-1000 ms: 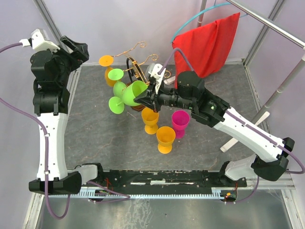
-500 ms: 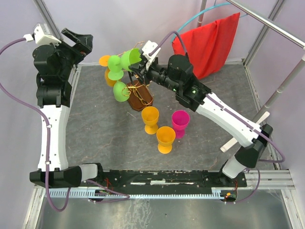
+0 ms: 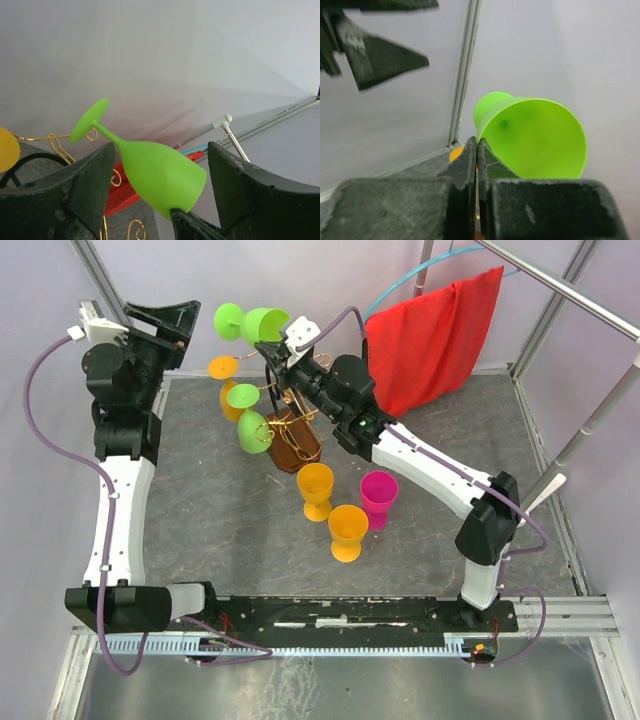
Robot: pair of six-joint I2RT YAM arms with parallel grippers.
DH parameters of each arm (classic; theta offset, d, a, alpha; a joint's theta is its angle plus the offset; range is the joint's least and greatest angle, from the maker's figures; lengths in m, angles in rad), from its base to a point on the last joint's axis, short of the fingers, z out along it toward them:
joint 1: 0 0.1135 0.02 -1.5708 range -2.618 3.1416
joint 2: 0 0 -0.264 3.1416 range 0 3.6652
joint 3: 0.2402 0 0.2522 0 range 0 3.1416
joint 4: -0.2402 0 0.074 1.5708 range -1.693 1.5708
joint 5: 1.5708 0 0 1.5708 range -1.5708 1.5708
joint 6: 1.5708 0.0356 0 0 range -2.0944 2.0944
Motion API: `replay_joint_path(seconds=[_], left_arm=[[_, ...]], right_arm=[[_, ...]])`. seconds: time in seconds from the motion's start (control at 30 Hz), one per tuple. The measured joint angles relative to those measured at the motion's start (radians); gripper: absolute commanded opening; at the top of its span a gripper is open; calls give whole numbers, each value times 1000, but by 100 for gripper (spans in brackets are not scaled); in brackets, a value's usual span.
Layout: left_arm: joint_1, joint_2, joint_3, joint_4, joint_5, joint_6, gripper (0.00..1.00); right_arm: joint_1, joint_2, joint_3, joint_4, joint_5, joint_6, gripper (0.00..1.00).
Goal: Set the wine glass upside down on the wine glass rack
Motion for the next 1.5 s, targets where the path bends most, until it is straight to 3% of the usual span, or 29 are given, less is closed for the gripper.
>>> replay_joint_path(seconds=[0.3, 0.57, 1.0, 1.5], left_arm=[[0, -3, -137, 95, 19, -157, 79], [0, -4, -190, 170, 24, -260, 77], [0, -29, -238, 238, 17, -331, 65], [5, -47, -248, 244, -37, -352, 44]], right_arm=[[0, 54, 63, 157, -32, 45, 1], [27, 59, 68, 192, -71, 92, 1], [111, 74, 68, 191, -82, 72, 1], [161, 73, 31, 200, -29, -49, 1]])
